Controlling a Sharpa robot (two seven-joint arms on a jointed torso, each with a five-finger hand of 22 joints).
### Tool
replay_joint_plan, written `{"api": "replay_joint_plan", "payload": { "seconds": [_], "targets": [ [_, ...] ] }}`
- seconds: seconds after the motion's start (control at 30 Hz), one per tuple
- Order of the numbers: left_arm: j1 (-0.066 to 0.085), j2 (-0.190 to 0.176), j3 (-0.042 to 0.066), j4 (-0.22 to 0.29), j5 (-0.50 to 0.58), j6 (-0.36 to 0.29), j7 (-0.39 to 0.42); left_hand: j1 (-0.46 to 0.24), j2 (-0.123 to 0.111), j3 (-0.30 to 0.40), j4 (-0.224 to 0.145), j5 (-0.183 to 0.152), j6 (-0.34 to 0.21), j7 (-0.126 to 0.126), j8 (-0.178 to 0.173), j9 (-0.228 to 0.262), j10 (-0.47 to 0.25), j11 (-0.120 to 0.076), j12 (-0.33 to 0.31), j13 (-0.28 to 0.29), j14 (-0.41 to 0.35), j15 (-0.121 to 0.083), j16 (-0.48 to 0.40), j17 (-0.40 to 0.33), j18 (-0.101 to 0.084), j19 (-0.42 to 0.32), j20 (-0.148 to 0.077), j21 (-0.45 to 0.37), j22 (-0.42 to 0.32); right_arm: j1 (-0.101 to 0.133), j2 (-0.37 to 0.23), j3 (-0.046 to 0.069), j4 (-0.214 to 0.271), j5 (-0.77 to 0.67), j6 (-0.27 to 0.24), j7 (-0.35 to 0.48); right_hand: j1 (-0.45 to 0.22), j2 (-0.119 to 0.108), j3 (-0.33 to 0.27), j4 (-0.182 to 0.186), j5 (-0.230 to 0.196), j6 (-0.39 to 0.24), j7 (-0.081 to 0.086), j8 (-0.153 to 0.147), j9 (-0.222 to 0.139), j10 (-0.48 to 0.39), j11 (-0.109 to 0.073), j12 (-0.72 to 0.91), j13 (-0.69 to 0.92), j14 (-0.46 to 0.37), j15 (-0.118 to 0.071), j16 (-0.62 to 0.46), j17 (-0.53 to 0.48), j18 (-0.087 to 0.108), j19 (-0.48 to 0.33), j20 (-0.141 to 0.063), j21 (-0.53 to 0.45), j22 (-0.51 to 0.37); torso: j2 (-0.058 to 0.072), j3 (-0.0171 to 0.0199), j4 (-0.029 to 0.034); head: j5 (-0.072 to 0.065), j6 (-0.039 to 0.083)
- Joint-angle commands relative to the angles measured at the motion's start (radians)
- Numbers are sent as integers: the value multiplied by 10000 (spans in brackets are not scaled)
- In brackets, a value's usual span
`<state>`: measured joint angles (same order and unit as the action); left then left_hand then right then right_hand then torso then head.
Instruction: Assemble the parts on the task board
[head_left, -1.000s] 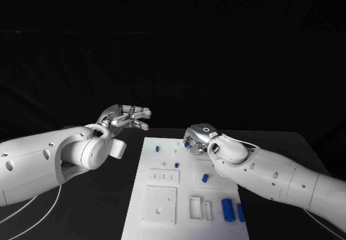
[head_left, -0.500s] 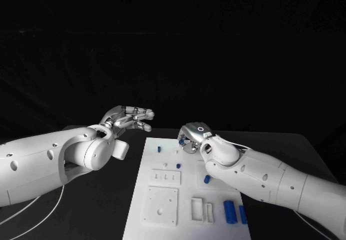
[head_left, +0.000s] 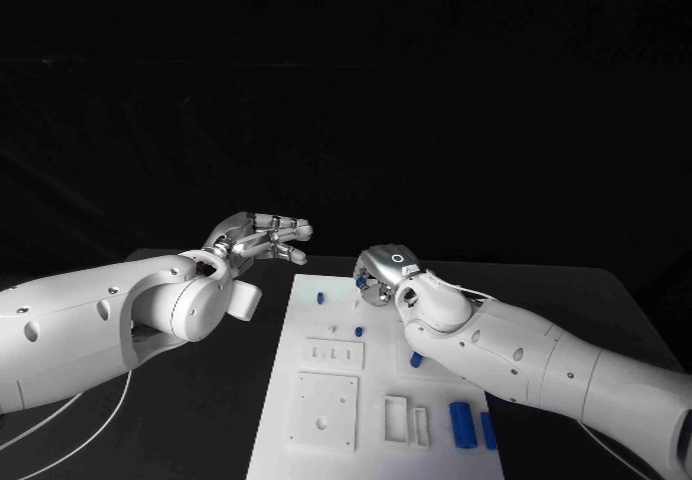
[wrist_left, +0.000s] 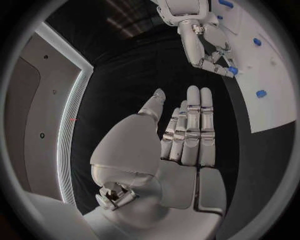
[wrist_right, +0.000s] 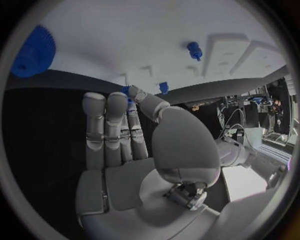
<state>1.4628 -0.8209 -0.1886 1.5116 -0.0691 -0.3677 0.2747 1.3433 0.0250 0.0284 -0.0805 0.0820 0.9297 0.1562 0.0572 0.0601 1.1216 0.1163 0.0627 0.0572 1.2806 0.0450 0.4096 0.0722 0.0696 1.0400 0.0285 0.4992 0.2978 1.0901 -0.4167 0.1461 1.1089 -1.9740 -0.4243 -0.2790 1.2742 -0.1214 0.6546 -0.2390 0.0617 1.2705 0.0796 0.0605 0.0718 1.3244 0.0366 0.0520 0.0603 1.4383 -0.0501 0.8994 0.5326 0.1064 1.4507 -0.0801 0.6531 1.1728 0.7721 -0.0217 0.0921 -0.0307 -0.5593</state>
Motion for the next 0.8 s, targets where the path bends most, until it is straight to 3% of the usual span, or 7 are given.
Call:
{"api": "replay_joint_plan", "payload": {
  "seconds": [0.03, 0.3, 0.53, 0.8],
  "targets": [
    [27, 18, 12, 43, -56, 140, 14, -47, -16, -2, -40, 54, -53, 0, 21, 1, -93, 3, -22, 9, -93, -4, 44, -14, 22, -88, -17, 44, 0, -1, 41, 1, -95, -158, -4, 15, 50, -8, 46, -16, -21, 79, -12, 33, 12, 143, -67, 65, 19, -2, -62, -42, -2, 39, 65, 7, -45, 29, 13, -6, -1, 25, -52],
    [41, 7, 13, 37, -88, 120, 2, -50, -16, -6, -44, 50, -73, 2, 19, 0, -109, 6, -22, 9, -98, -1, 38, -15, 23, -100, -12, 45, -6, -4, 44, -1, -162, -105, 194, 127, 23, -6, 59, -25, 1, 79, -12, 34, 13, 139, -67, 66, 19, -2, -68, -48, 1, 36, 105, 0, -170, 173, -2, -9, -31, 99, -121],
    [55, 5, 13, 25, -94, 116, 7, -42, -22, -9, -56, 46, -106, 8, 18, -2, -134, 13, -23, 9, -98, 2, 40, -13, 26, -101, -10, 56, -12, -8, 44, -3, -149, -94, 360, 166, 20, 0, 40, -36, 24, 78, -11, 33, 13, 147, -68, 68, 20, -3, -70, -47, 4, 35, 121, -2, -187, 222, 32, -17, -38, 62, -130],
    [69, 36, 13, 21, -97, 127, 10, -42, -22, -9, -56, 46, -106, 8, 18, -2, -134, 13, -23, 9, -98, 2, 40, -13, 26, -101, -10, 56, -12, -15, 182, -5, -309, -78, 360, 223, 16, 6, 25, -41, 30, 67, -7, 33, 12, 133, -65, 68, 20, -10, -69, -57, 3, 38, 124, 0, -262, 248, 22, -34, 5, 23, -154]
  ]
}}
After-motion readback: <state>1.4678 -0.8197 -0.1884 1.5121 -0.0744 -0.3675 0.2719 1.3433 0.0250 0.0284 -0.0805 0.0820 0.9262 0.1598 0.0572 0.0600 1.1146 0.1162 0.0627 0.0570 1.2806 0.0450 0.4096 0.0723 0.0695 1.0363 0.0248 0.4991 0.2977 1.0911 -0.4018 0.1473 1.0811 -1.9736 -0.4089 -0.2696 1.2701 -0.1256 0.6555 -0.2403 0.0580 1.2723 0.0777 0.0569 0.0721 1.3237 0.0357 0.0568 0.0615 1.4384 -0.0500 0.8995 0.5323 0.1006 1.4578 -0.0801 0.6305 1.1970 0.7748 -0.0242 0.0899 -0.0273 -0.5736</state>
